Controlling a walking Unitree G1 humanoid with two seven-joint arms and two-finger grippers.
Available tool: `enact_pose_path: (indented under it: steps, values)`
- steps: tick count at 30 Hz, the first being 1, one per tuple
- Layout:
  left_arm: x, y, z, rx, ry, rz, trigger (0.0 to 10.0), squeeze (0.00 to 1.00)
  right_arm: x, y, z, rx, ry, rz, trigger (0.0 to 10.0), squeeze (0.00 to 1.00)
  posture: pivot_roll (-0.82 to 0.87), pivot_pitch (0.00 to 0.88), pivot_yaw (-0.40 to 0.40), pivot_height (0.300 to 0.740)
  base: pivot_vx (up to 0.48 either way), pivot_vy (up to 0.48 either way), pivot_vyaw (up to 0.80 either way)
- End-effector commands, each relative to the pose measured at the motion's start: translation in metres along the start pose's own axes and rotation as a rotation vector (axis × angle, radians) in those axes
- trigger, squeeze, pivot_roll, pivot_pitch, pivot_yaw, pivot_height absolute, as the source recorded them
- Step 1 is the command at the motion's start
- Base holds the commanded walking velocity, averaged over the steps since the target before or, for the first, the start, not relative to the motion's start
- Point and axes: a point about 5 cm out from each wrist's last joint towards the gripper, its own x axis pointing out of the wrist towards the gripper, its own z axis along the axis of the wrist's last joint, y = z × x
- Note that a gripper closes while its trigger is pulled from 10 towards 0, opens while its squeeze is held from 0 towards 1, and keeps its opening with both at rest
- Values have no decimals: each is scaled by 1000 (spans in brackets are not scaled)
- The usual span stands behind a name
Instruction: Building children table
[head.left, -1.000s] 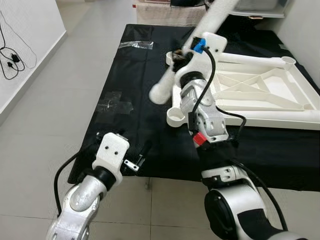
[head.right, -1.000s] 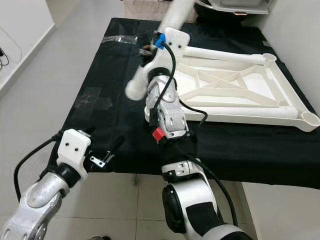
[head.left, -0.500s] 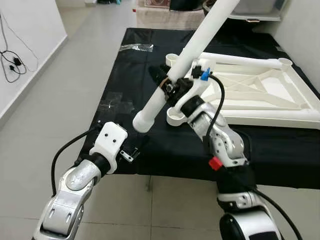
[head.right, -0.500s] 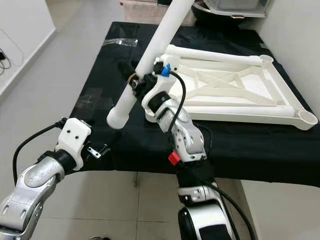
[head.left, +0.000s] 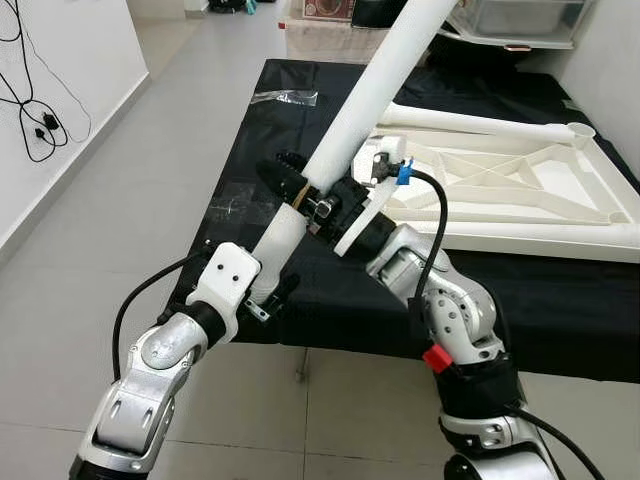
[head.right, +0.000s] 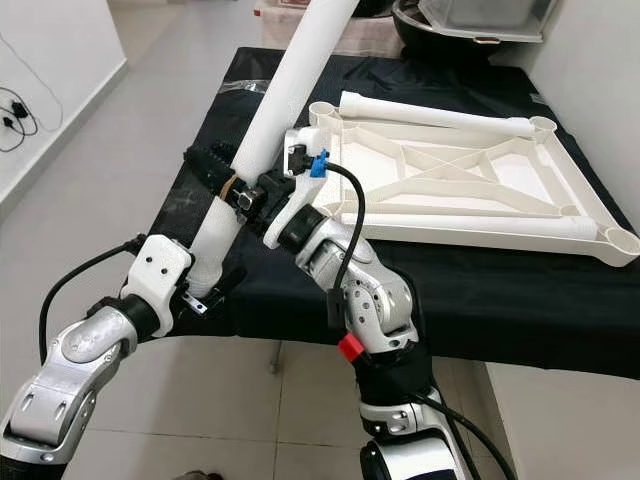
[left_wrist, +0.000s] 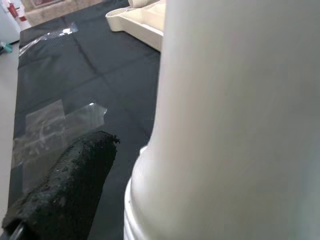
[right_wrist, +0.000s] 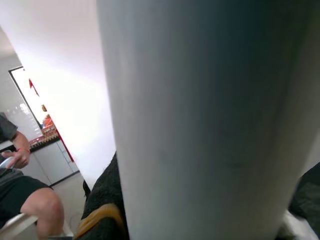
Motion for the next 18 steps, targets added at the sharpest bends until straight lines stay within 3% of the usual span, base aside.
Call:
enact_pose_path:
  steps: [1, 6, 7, 18]
  values:
    - [3, -6, -3, -5, 6, -32, 10000, 0, -1, 7, -2, 13, 9, 36, 10000, 0, 110, 129, -22, 740, 0, 0, 0]
    - [4, -11, -4, -7, 6, -52, 9882, 0, -1, 9, -4, 12, 21, 43, 10000, 0, 108, 128, -19, 740, 0, 0, 0]
    - [3, -13, -4, -9, 1, -60, 0, 0, -1, 9, -4, 14, 25, 43, 10000, 0, 108, 124, -22, 740, 0, 0, 0]
    - [1, -22, -8, -6, 1, -94, 0, 0, -4, 11, -7, -4, 47, 48, 10000, 0, 102, 117, -20, 740, 0, 0, 0]
